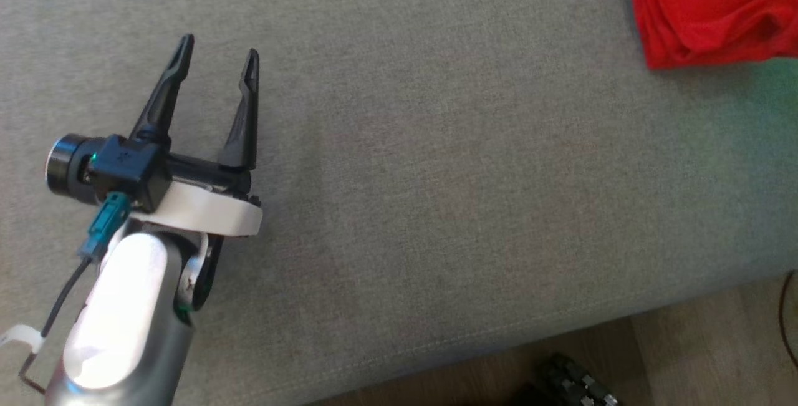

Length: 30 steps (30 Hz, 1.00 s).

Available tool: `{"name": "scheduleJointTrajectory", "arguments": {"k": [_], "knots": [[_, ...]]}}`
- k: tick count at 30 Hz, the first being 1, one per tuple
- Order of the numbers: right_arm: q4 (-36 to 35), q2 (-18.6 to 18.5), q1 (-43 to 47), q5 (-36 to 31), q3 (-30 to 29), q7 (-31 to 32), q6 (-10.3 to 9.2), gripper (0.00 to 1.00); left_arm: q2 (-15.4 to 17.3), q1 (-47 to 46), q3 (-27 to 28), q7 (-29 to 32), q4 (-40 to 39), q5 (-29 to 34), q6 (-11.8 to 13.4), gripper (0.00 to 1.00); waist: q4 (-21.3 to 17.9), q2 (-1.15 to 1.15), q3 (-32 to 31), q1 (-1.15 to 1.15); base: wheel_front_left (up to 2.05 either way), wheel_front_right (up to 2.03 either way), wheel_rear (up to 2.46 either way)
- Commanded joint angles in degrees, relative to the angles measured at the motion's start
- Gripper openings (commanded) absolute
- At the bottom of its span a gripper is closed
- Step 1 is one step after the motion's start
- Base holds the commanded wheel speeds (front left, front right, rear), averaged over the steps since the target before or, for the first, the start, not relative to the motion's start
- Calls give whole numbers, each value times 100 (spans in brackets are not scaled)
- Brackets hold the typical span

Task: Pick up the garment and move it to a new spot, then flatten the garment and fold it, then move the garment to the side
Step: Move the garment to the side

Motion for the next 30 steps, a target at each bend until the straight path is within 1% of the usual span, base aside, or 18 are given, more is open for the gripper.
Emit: {"name": "scheduleJointTrajectory", "arguments": {"k": [1,4,7,8,9,10,15,18,21,22,23,24,27,30], "knots": [[-192,-210,-8,123,-71,-25,-4,0,151,-157,176,5,-220,50,-16,100,-72,0,109,-1,0,0,0],[-207,-202,-47,157,-133,-28,-4,0,174,-206,156,16,-219,56,-25,100,-88,0,178,-1,0,0,0],[-185,-85,-69,148,-288,-78,-4,0,176,-245,133,15,-205,54,-26,100,-87,0,201,-1,0,0,0],[-181,-39,-55,140,-337,-99,-4,16,176,-255,126,14,-193,47,-31,100,-83,0,197,-1,0,0,0],[-199,27,-34,145,-385,-126,-4,44,177,-261,123,11,-178,37,-35,100,-84,0,184,-1,0,0,0],[-225,91,-15,115,-458,-157,-4,100,181,-256,125,7,-164,27,-34,100,-94,0,164,-1,0,0,0],[-481,535,184,-108,-968,-276,-4,100,192,-140,140,-17,-80,-31,-2,100,-152,0,-43,-1,0,0,0],[-882,944,421,-251,-1266,-334,-4,100,184,-29,138,-26,-44,-66,29,100,-187,0,-248,-1,0,0,0],[-1458,1398,767,-408,-1433,-358,-4,100,168,93,144,-31,-19,-109,73,100,-195,0,-458,-1,0,0,0],[-1668,1551,900,-466,-1466,-357,-4,100,156,135,144,-33,-12,-125,88,100,-186,0,-526,-1,0,0,0],[-2101,1876,1178,-553,-1481,-362,-4,100,131,231,153,-40,11,-168,123,100,-154,0,-678,-1,0,0,0],[-2314,2052,1318,-586,-1488,-373,-4,100,118,281,167,-46,22,-193,145,100,-130,0,-747,-1,0,0,0],[-2846,2517,1744,-716,-1403,-392,-4,100,66,437,202,-63,66,-274,211,100,-15,0,-969,-1,0,0,0],[-3199,2933,2159,-806,-1271,-469,-4,100,3,594,231,-82,123,-346,280,100,168,0,-1196,-1,0,0,0]]}}
